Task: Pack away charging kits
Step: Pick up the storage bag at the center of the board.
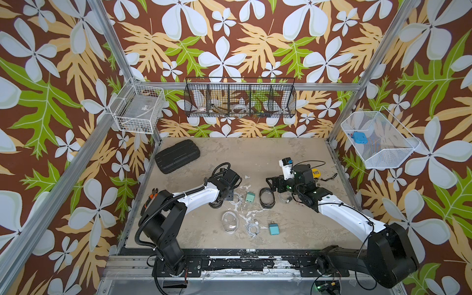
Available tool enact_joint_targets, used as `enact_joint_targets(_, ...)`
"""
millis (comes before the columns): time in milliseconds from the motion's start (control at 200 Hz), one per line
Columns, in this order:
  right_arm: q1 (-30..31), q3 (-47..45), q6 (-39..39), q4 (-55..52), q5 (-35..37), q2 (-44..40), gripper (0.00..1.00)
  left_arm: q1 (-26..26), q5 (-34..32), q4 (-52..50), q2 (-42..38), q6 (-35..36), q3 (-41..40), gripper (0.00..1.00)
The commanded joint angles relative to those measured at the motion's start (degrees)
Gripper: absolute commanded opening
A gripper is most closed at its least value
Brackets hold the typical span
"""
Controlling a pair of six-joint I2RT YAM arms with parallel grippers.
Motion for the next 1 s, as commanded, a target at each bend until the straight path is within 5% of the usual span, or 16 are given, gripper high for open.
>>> enact_joint_targets(0, 0.1, 0.0, 0.1, 0.8, -0.3, 0.1, 0.85, 0.7, -2.8, -1.2, 1.9, 0.9, 0.9, 0.74)
enact_joint_targets(385, 0.1, 0.3, 0.8, 1.3, -1.9, 2.1, 0.83, 1.9, -0.9, 0.6, 1.0, 0.6, -2.6, 0.62)
enact_joint_targets(641, 0.0, 0.2, 1.3, 1.8, -2.4, 2.5, 0.82, 2.1, -0.8, 2.5, -1.4, 0.1, -6.1, 0.44)
enact_joint_targets(991, 0.0, 0.1, 1.5, 1.6, -2.1, 1.6, 0.82, 2.1, -0.9, 2.5, -5.0, 0.8, -7.0, 0.0)
